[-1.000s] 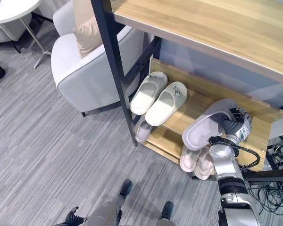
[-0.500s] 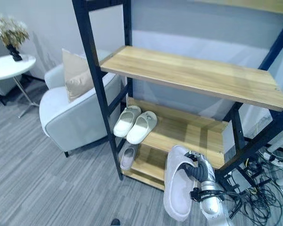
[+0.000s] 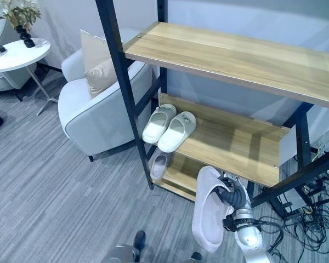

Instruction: Arrange the slippers neatly on the shoe rack.

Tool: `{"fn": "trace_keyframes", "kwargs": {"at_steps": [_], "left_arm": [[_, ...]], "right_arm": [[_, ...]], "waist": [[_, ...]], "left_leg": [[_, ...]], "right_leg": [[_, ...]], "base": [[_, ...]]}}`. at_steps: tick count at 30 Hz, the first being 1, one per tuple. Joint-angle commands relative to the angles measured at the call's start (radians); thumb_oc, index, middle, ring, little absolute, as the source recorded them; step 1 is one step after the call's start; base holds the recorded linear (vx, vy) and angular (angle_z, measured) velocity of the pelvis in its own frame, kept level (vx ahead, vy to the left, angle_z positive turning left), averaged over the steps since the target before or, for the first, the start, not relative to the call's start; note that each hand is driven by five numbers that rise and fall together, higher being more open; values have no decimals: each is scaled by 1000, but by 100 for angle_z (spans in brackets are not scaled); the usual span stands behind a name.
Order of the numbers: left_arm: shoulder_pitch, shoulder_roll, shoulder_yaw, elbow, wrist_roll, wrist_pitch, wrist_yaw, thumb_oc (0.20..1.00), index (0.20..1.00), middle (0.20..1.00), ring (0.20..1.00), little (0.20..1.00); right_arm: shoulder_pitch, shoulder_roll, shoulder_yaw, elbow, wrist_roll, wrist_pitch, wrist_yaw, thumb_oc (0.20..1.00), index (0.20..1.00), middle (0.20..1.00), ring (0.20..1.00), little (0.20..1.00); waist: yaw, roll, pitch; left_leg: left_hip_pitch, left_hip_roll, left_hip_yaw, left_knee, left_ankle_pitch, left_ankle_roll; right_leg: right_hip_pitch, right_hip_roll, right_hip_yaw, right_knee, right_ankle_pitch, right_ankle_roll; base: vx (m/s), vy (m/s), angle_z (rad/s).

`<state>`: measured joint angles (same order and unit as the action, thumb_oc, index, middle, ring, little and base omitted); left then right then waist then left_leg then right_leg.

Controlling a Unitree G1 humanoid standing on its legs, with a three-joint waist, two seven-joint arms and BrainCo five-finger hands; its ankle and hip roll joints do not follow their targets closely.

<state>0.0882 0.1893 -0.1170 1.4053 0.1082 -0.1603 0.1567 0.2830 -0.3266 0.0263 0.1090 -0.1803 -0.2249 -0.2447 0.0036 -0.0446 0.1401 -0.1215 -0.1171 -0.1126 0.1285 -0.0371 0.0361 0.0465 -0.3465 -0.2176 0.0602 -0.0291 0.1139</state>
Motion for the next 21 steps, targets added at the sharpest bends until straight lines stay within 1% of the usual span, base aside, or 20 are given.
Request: {"fn": "trace_keyframes", "kwargs": {"at_steps": [1, 2, 3, 5, 6, 8, 9, 10, 12, 14, 17, 19, 21], "left_arm": [[-19, 47, 52, -48, -14, -14, 15, 1000, 1000, 1000, 1000, 1000], [-31, 56, 61, -54, -32, -15, 18, 1000, 1000, 1000, 1000, 1000], [-49, 65, 63, -74, -55, -18, 29, 1000, 1000, 1000, 1000, 1000], [-62, 69, 57, -100, -78, -25, 33, 1000, 1000, 1000, 1000, 1000], [-61, 67, 46, -125, -87, -31, 32, 1000, 1000, 1000, 1000, 1000], [-52, 65, 37, -140, -86, -39, 31, 1000, 1000, 1000, 1000, 1000], [-53, 64, 30, -143, -85, -41, 33, 1000, 1000, 1000, 1000, 1000], [-53, 56, -2, -149, -59, -47, 35, 1000, 1000, 1000, 1000, 1000], [-50, 47, -21, -149, -55, -48, 30, 1000, 1000, 1000, 1000, 1000], [-62, 42, -36, -141, -51, -49, 27, 1000, 1000, 1000, 1000, 1000], [-75, 40, -54, -135, -48, -47, 27, 1000, 1000, 1000, 1000, 1000], [-87, 44, -55, -138, -68, -48, 23, 1000, 1000, 1000, 1000, 1000], [-111, 54, -59, -150, -95, -56, 29, 1000, 1000, 1000, 1000, 1000]], "right_arm": [[-42, -51, 8, -47, -11, -32, -18, 200, 200, 200, 200, 200], [-51, -47, 15, -41, -9, -30, -19, 200, 200, 200, 200, 200], [-68, -41, 22, -20, 0, -26, -25, 200, 200, 200, 200, 200], [-82, -37, 28, 9, 14, -24, -31, 200, 200, 200, 200, 200], [-93, -39, 31, 44, 19, -20, -38, 200, 200, 200, 200, 200], [-87, -35, 29, 53, 18, -19, -41, 200, 200, 200, 200, 200], [-86, -35, 29, 58, 23, -19, -41, 200, 200, 200, 200, 200], [-86, -36, 30, 73, 53, -20, -33, 200, 200, 200, 200, 200], [-90, -52, 40, 87, 54, -22, -29, 200, 200, 200, 200, 200], [-105, -82, 59, 90, 28, -21, -26, 200, 200, 200, 200, 200], [-130, -114, 75, 119, 28, -24, -21, 200, 200, 200, 200, 200], [-164, -140, 94, 130, 24, -25, -20, 200, 200, 200, 200, 200], [-217, -171, 127, 135, -6, -21, -24, 200, 200, 200, 200, 200]], "waist": [[4, -14, -24], [3, -13, -14], [4, -7, 2], [1, -1, 18], [9, 1, 22], [6, 3, 24], [4, 3, 29], [-1, -3, 27], [0, -4, 27], [-2, -7, 47], [0, -14, 67], [8, -20, 79], [21, -27, 108]], "left_leg": [[14, 83, -20, -29, -42, -59], [22, 87, -6, -30, -46, -54], [37, 95, 32, -30, -53, -45], [52, 98, 72, -30, -56, -37], [55, 97, 105, -26, -63, -33], [63, 101, 115, -24, -68, -32], [66, 101, 117, -22, -69, -32], [62, 97, 119, -9, -74, -34], [51, 101, 118, 15, -84, -39], [18, 114, 109, 53, -92, -49], [-36, 128, 85, 100, -97, -60], [-78, 137, 69, 132, -99, -67], [-140, 146, 51, 182, -99, -74]], "right_leg": [[-60, 28, 76, 155, 39, 41], [-80, 35, 74, 174, 39, 38], [-107, 34, 23, 205, 45, 38], [-134, 41, -32, 236, 42, 34], [-119, 39, -104, 211, 16, 28], [-117, 45, -106, 216, 12, 29], [-119, 58, -82, 214, 7, 27], [-103, 86, -44, 178, -12, 21], [-105, 104, -27, 162, -25, 10], [-130, 128, -7, 163, -41, -5], [-162, 152, -1, 172, -54, -24], [-194, 156, -10, 197, -63, -30], [-245, 153, -22, 254, -75, -33]], "base": [[45, 237, -42], [-11, 186, -36], [-17, 177, -69], [-23, 142, -111], [-8, 64, -102], [29, -30, -78], [63, -98, -42], [55, -94, -17], [38, -120, -6], [-7, -167, 4], [-42, -174, 17], [-83, -144, 13], [-155, -140, 27]]}}
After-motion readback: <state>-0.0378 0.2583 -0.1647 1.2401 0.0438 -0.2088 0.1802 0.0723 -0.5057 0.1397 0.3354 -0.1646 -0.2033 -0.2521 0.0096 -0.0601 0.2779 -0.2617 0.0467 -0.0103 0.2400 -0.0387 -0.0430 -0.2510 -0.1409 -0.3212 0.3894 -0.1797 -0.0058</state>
